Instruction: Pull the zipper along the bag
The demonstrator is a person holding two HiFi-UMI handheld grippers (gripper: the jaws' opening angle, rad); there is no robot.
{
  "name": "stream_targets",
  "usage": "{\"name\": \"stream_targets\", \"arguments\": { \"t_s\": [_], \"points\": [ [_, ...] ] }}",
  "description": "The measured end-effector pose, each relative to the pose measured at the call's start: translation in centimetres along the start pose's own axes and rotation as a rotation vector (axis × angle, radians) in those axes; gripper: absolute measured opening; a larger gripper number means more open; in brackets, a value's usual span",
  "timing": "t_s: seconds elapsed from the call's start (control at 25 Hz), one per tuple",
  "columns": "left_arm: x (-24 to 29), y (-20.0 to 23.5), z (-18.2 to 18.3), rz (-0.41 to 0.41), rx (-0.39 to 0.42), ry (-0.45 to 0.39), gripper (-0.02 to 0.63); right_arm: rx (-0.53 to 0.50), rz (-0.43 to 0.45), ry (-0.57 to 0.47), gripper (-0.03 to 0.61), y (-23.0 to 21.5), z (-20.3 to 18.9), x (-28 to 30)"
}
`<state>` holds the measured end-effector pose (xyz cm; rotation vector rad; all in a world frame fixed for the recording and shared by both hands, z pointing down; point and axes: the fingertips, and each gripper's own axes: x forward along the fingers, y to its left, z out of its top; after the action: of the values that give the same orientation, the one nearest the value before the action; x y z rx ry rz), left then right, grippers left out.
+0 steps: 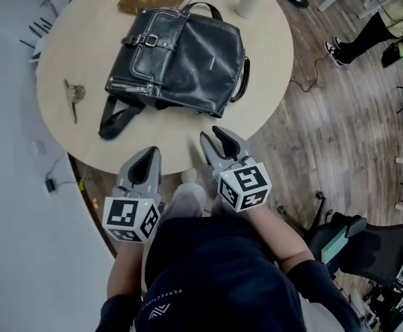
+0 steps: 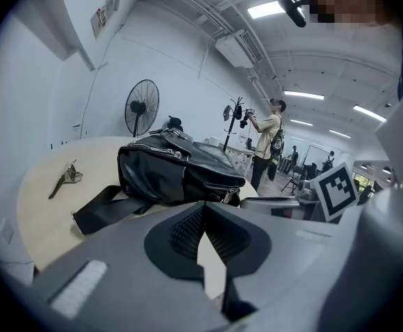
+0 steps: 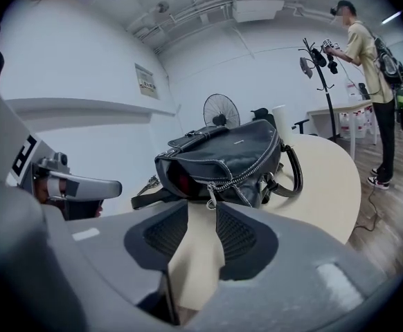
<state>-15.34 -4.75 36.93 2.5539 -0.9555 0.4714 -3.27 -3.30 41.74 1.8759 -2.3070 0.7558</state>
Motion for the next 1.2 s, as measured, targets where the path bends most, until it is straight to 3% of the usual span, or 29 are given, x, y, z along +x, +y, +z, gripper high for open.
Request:
{"name": "stream_targets", "arguments": {
  "t_s": [0.64, 1.2],
  "points": [
    [2.4, 2.1, -0.3, -0.095, 0.004, 0.047, 0.02, 0.098, -0.104, -0.025, 0.159, -1.0, 0.2, 3.5],
    [2.9, 2.7, -0.9, -0.108, -0.017, 0.07, 0.019, 0.173, -0.232, -0.084, 0.155, -1.8, 1.0, 4.5]
  ]
}}
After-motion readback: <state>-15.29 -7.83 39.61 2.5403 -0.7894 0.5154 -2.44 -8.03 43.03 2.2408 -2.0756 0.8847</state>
